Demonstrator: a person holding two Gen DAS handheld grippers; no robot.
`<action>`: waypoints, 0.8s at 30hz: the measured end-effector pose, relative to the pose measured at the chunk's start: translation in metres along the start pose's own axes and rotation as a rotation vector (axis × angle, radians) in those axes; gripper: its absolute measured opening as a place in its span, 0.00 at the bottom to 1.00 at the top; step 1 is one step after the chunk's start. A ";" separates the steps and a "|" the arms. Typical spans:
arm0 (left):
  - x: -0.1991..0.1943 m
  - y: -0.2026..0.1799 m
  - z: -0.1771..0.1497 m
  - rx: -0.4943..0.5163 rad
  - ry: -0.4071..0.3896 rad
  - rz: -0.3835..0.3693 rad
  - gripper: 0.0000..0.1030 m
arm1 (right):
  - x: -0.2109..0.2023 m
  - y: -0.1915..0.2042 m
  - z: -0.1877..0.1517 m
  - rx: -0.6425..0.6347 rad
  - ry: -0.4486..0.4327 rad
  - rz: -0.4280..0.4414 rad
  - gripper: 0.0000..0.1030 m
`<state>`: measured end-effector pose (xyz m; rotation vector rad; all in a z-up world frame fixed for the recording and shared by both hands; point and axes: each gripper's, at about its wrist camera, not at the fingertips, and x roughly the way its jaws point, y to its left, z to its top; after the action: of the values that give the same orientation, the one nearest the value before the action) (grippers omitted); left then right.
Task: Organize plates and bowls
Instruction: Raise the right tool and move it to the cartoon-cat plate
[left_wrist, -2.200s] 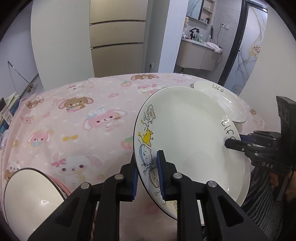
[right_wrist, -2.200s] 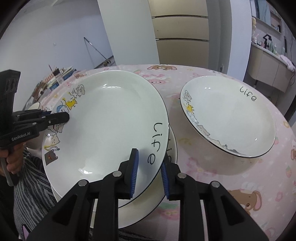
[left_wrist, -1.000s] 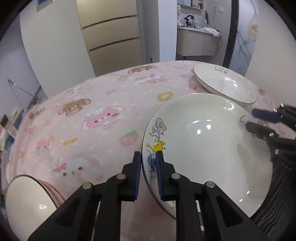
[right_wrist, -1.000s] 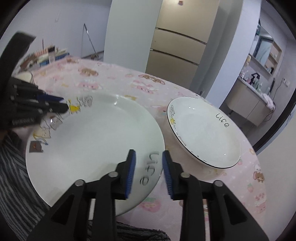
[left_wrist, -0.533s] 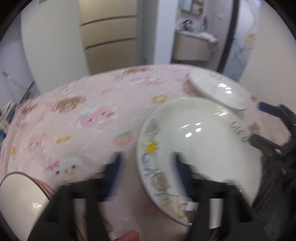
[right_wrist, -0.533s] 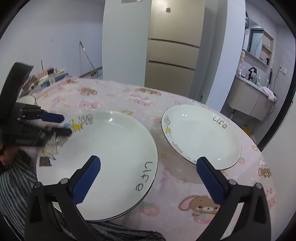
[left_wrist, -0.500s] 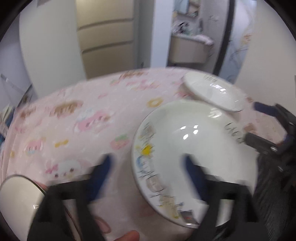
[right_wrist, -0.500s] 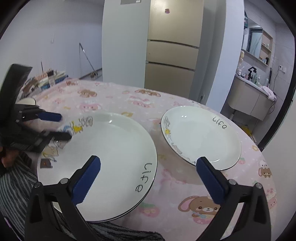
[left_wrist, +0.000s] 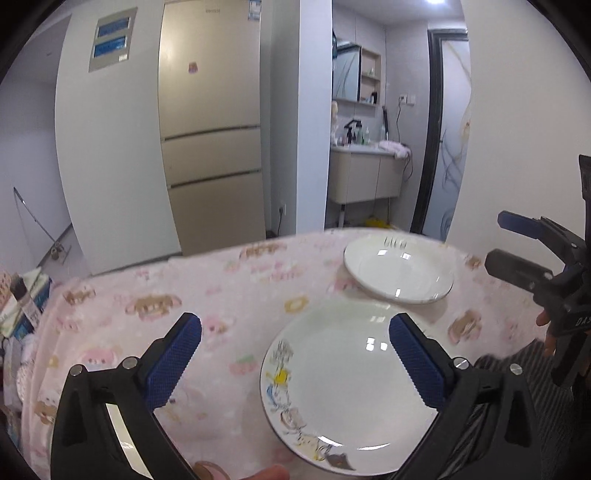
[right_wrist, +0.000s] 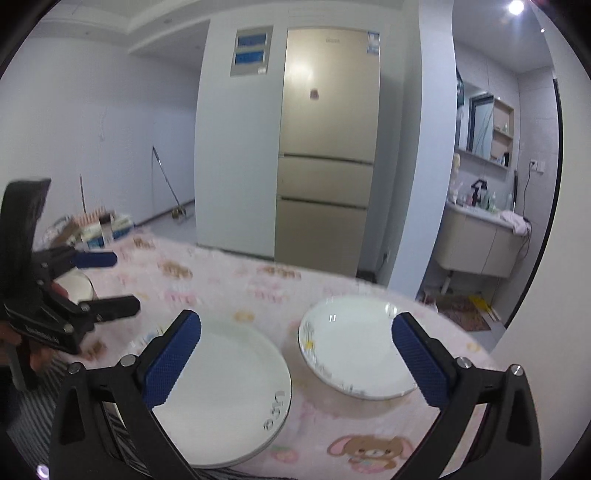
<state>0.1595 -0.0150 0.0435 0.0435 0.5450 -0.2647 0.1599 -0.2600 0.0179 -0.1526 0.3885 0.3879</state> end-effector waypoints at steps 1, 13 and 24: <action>-0.004 -0.001 0.006 -0.003 -0.007 -0.007 1.00 | -0.004 0.000 0.008 -0.002 -0.011 0.000 1.00; -0.046 -0.023 0.084 -0.013 -0.142 -0.051 1.00 | -0.050 0.009 0.077 0.007 -0.197 0.035 1.00; -0.044 -0.058 0.138 0.075 -0.252 -0.040 1.00 | -0.057 -0.018 0.114 0.096 -0.293 -0.024 1.00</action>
<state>0.1783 -0.0763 0.1861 0.0711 0.2855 -0.3246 0.1570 -0.2715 0.1463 -0.0055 0.1158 0.3609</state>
